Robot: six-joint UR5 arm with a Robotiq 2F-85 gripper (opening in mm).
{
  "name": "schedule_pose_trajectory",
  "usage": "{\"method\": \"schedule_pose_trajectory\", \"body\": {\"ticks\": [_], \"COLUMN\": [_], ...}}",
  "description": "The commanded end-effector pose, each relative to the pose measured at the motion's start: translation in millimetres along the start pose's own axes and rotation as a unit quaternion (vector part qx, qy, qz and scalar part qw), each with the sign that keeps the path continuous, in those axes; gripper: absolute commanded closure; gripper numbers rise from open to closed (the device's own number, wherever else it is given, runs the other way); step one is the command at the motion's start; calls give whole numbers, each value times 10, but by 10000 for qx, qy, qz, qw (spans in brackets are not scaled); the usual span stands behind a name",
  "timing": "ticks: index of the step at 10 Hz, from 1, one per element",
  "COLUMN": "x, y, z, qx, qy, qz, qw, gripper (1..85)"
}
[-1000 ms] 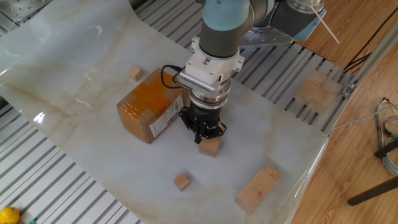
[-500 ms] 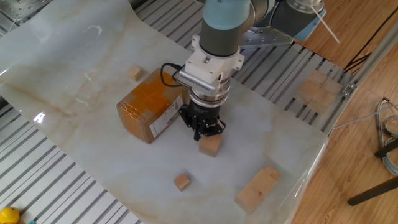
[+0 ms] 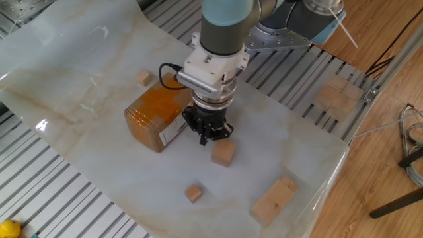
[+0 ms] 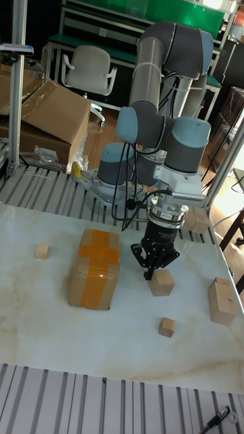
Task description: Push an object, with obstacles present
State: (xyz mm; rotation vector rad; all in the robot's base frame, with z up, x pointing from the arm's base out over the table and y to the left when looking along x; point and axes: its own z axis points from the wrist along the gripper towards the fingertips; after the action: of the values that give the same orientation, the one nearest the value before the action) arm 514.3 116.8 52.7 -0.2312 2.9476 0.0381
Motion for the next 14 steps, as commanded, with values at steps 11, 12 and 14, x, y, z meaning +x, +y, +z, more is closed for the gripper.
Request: {"method": "schedule_pose_trajectory", "body": {"ticks": [11,12,14], "x": [118,202,137], "y": [-89,-19,-56], "z": [-583,-715,-726], "qx": [145,38,117], "qy": [122,164,23], "qz": [-282,-240,-298], "qw": [9994,9996,9995], "gripper": [843,843,843]}}
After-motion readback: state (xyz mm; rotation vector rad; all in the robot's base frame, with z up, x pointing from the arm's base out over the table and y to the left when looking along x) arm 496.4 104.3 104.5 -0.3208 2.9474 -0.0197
